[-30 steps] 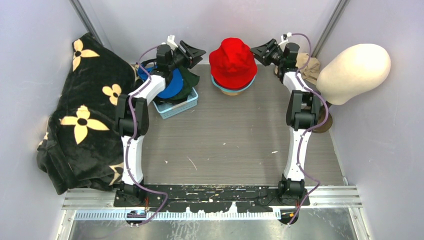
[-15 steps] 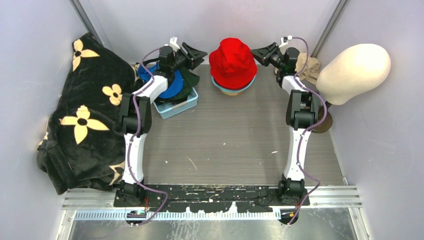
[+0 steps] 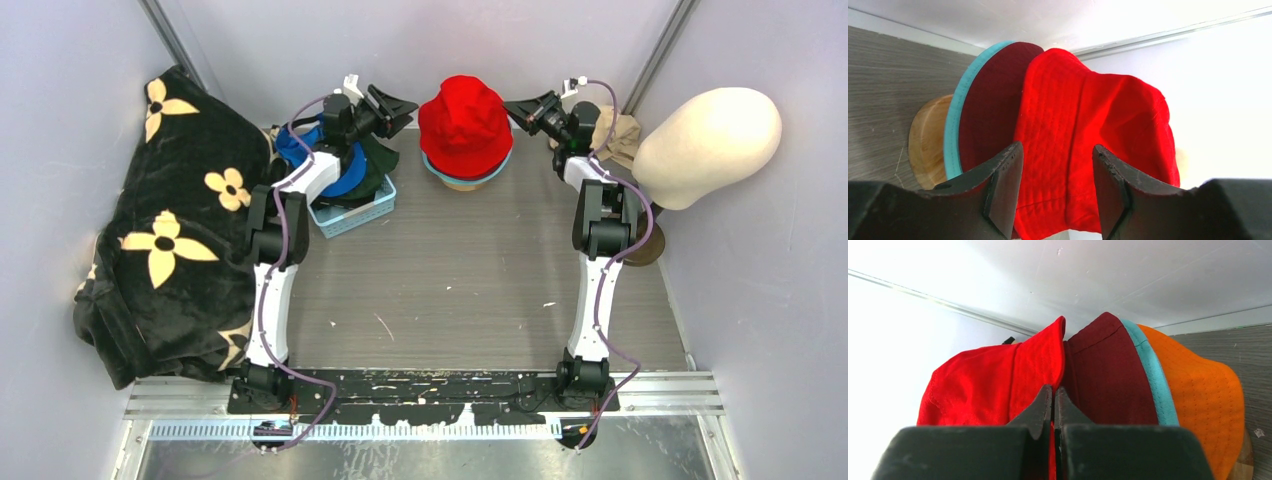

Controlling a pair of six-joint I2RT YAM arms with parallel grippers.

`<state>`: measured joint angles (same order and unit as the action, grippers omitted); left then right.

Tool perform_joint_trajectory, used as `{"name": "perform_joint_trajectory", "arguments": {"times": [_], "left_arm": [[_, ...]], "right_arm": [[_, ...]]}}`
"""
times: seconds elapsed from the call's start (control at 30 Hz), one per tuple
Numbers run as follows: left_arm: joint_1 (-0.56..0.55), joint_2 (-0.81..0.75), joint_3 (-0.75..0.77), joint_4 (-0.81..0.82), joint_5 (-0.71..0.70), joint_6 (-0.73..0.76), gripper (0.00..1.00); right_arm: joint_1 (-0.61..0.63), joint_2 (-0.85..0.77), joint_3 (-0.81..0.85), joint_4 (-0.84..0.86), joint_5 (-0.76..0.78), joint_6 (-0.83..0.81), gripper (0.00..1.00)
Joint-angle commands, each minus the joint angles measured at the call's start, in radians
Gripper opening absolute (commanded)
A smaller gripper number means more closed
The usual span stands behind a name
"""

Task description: Stack the hats

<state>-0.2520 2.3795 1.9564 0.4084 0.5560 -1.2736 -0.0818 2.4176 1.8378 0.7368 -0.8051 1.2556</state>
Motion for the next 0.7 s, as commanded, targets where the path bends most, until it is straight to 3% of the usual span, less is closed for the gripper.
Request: {"name": "perform_joint_trajectory", "arguments": {"times": [0.0, 0.5, 0.6, 0.67], "left_arm": [[-0.011, 0.039, 0.080, 0.096, 0.032, -0.030, 0.54], [-0.029, 0.131, 0.196, 0.066, 0.037, -0.037, 0.53], [-0.029, 0.133, 0.189, 0.081, 0.028, -0.039, 0.44], [-0.029, 0.134, 0.188, 0.091, 0.025, -0.042, 0.28]], "right_arm": [[-0.001, -0.006, 0.007, 0.084, -0.006, 0.021, 0.01], [-0.004, 0.007, 0.012, 0.113, -0.014, 0.040, 0.01], [-0.004, 0.008, 0.010, 0.114, -0.014, 0.041, 0.01], [-0.005, 0.009, 0.007, 0.116, -0.014, 0.041, 0.01]]}}
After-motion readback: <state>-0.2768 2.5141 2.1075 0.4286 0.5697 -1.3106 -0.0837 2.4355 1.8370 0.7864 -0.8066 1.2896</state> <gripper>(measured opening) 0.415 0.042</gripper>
